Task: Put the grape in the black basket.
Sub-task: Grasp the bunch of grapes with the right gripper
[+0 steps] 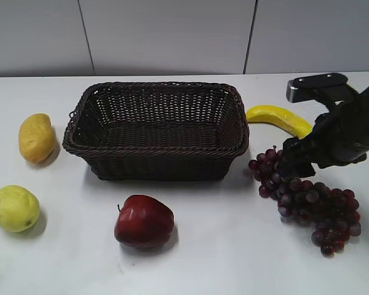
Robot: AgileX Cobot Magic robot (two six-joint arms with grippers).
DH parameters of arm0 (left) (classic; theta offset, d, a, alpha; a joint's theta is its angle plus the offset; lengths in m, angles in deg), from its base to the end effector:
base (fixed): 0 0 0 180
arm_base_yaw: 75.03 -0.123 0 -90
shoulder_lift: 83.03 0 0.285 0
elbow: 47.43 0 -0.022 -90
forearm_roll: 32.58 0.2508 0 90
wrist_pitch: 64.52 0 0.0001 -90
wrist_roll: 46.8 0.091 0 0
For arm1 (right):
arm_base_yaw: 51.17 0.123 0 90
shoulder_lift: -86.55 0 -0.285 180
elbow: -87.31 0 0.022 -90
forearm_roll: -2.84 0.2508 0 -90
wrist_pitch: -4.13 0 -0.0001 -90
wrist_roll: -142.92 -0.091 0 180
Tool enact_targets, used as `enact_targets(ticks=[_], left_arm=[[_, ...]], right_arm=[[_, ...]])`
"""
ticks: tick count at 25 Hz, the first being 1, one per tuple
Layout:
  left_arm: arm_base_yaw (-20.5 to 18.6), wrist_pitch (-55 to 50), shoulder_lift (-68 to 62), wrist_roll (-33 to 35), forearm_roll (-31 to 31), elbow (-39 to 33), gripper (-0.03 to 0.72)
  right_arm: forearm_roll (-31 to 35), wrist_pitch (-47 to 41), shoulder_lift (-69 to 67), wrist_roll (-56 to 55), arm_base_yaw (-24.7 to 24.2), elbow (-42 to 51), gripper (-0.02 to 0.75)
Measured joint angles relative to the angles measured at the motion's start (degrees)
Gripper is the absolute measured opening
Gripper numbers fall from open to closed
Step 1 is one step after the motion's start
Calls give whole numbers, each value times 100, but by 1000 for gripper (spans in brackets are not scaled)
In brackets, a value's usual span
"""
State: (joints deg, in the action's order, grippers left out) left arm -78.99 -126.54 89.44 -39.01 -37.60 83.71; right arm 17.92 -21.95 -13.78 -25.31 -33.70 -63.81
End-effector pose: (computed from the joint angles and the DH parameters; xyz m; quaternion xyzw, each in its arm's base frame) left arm -0.0055 -0.0074 0.2744 0.0308 0.8576 0.0088 0.5133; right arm 0.2813 0.0995 0.1802 -0.1450 0.9630 0.0920 0.2078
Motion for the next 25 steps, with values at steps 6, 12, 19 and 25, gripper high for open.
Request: enact_targets(ticks=[6, 12, 19, 25], left_arm=[[0, 0, 0, 0, 0, 0, 235], [0, 0, 0, 0, 0, 0, 235], [0, 0, 0, 0, 0, 0, 235], [0, 0, 0, 0, 0, 0, 235]], right_arm=[[-29, 125, -1120, 0, 0, -435, 641], [3, 100, -1628, 9, 10, -656, 585], [21, -205, -1628, 9, 10, -774, 291], [-76, -508, -1188, 9, 15, -791, 290]])
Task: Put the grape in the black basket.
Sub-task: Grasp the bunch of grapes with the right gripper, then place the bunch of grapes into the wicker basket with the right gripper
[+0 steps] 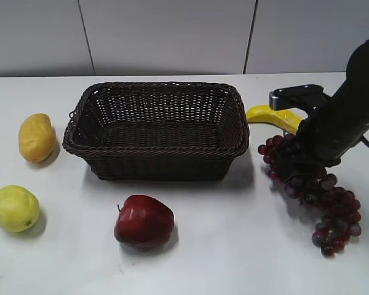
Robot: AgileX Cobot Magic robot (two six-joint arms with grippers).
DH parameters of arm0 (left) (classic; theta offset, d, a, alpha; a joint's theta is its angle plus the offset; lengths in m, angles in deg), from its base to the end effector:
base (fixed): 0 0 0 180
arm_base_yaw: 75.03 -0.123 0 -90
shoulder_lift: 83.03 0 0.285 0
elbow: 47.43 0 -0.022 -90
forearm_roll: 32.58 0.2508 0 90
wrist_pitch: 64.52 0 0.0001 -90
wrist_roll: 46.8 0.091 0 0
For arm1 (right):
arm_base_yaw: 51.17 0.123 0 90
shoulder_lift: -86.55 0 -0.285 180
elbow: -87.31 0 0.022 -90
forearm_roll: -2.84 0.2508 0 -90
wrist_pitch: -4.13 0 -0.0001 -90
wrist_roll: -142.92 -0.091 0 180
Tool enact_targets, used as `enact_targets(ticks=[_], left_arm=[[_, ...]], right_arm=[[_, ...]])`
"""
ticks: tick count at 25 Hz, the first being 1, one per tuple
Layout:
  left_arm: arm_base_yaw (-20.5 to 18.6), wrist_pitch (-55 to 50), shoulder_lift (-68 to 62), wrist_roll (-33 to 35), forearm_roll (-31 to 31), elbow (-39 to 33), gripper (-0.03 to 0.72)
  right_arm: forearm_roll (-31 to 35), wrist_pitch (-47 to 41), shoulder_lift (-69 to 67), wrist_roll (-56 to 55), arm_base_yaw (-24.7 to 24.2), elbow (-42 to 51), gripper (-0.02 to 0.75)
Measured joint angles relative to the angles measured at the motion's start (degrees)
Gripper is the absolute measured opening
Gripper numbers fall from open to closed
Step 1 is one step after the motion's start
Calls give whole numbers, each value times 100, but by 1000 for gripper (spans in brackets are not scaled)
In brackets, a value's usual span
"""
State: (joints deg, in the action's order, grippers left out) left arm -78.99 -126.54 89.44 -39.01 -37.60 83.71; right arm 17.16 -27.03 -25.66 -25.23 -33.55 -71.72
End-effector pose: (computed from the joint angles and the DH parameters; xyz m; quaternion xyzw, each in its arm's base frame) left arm -0.0055 -0.0074 0.2744 0.0308 0.8576 0.0088 0.5133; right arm 0.3121 0.1114 0.1447 -0.1563 0.9753 0.0851 0.1311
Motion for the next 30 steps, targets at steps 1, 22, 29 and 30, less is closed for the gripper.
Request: enact_targets(ticks=[1, 22, 29, 30], left_arm=[[0, 0, 0, 0, 0, 0, 235], [0, 0, 0, 0, 0, 0, 235], [0, 0, 0, 0, 0, 0, 235], [0, 0, 0, 0, 0, 0, 235]], right_arm=[[-8, -77, 134, 0, 0, -6, 290], [873, -1438, 1689, 148, 51, -2874, 279], [2024, -969, 1186, 910, 240, -3285, 277], [2086, -858, 1094, 983, 330, -3298, 276]])
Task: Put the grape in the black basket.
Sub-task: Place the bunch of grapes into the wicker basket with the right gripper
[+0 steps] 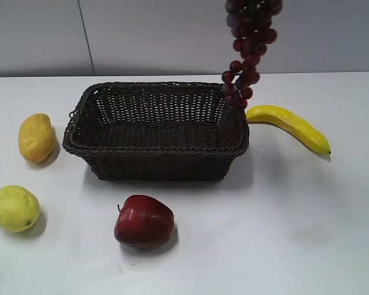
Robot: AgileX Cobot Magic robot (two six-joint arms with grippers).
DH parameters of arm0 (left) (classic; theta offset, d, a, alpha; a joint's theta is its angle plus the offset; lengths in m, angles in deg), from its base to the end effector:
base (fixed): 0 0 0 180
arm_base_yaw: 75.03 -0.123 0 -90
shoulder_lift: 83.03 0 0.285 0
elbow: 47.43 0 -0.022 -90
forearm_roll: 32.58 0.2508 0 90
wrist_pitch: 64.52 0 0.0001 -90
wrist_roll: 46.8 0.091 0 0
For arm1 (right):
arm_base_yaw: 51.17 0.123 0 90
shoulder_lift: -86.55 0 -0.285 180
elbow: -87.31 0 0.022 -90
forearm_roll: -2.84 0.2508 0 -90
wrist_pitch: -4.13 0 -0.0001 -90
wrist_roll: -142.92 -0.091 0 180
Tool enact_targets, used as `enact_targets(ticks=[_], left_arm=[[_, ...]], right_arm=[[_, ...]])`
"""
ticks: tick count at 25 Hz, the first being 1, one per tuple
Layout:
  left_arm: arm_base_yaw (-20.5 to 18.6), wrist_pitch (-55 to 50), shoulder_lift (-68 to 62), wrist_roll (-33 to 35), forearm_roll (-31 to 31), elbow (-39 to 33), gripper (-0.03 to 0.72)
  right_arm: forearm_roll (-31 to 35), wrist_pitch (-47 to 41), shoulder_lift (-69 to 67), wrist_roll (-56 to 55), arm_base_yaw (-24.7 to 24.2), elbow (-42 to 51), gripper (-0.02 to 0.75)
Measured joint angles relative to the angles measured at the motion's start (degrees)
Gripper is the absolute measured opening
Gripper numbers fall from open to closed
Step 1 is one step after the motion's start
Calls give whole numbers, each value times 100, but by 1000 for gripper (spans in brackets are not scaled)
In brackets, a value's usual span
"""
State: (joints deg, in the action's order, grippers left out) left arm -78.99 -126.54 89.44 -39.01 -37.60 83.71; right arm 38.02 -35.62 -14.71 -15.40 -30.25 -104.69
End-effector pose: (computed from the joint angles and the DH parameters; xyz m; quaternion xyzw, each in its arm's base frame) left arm -0.0055 -0.0074 0.2744 0.0308 0.8576 0.0088 0.5133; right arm 0.3398 0.1658 0.3810 -0.1946 0.8476 0.2717 0.4121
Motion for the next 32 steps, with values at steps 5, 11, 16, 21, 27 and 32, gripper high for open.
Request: enact_targets(ticks=[5, 11, 16, 21, 27, 32], left_arm=[[0, 0, 0, 0, 0, 0, 235], [0, 0, 0, 0, 0, 0, 235], [0, 0, 0, 0, 0, 0, 235], [0, 0, 0, 0, 0, 0, 235], [0, 0, 0, 0, 0, 0, 235], [0, 0, 0, 0, 0, 0, 235]], right_arm=[[99, 595, -530, 418, 482, -24, 276], [110, 1219, -1465, 912, 893, -35, 276], [110, 1292, -2287, 1069, 990, -35, 276], [105, 976, -2759, 1088, 990, -35, 347], [-86, 698, -2840, 1088, 990, -168, 629], [-842, -86, -2547, 626, 990, -707, 638]])
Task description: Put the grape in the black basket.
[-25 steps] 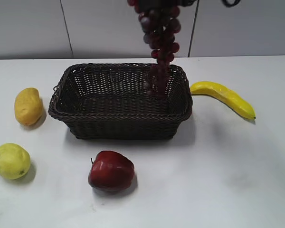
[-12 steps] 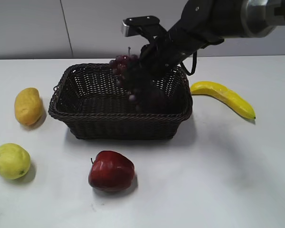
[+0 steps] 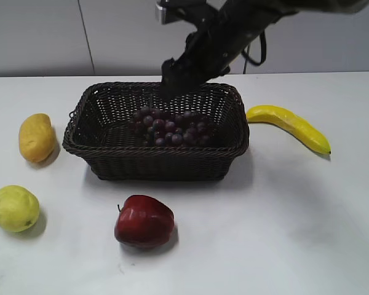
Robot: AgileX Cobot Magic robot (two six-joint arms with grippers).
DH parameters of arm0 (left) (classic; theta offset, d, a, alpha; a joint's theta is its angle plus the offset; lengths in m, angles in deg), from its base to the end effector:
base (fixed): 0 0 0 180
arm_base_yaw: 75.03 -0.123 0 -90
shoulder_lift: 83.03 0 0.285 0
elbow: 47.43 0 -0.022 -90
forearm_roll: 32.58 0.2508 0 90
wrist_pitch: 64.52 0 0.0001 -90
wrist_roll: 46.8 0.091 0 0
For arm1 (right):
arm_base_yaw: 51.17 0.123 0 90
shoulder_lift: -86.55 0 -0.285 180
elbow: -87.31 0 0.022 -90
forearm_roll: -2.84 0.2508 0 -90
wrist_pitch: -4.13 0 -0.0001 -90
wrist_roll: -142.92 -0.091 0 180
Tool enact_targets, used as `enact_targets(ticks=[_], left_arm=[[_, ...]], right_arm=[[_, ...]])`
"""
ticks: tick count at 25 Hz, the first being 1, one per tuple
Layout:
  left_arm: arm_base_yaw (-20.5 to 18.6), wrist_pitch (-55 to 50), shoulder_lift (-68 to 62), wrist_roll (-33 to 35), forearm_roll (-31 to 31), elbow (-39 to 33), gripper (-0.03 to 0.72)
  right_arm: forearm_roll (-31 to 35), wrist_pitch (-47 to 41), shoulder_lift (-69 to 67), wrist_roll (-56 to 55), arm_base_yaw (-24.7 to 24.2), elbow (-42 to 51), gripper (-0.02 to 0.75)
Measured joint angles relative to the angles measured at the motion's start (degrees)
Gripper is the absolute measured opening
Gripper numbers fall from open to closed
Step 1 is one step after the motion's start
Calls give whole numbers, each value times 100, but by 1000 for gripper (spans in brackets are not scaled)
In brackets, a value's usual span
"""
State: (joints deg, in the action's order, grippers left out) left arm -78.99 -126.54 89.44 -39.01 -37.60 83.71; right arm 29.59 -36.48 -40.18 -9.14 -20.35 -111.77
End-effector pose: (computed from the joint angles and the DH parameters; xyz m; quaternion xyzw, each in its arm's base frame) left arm -0.0055 -0.0074 0.2744 0.0308 0.8576 0.0088 0.5133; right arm 0.3864 0.2616 0.2249 -0.3478 0.8781 0.1995 0.2611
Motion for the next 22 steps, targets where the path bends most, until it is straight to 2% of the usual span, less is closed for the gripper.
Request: enact_targets(ticks=[6, 12, 18, 22], left_arm=[[0, 0, 0, 0, 0, 0, 235], [0, 0, 0, 0, 0, 0, 235], [0, 0, 0, 0, 0, 0, 235], [0, 0, 0, 0, 0, 0, 235]], right_arm=[[-1562, -1426, 839, -1374, 0, -634, 634], [-2519, -2620, 1552, -2114, 0, -666, 603], [-2873, -2849, 1967, -2523, 0, -553, 594], [-2891, -2849, 2442, -2691, 0, 121, 594]])
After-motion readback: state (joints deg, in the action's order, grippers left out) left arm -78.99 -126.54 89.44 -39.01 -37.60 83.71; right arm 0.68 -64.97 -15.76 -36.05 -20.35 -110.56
